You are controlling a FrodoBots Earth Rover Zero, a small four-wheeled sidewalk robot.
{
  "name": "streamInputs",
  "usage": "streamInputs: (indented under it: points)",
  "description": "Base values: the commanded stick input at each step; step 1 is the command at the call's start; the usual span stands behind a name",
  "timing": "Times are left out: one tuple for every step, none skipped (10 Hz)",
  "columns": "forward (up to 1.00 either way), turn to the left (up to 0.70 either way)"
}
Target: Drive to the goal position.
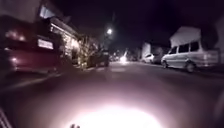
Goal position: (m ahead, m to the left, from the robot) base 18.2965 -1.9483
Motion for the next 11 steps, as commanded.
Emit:
streamInputs:
  points:
    - [1.0,0.0]
    - [1.0,0.0]
    - [1.0,0.0]
    - [1.0,-0.18]
    - [1.0,-0.27]
    - [1.0,-0.27]
    - [1.0,-0.27]
    - [1.0,-0.27]
    - [1.0,-0.02]
    - [1.0,0.0]
    - [1.0,0.0]
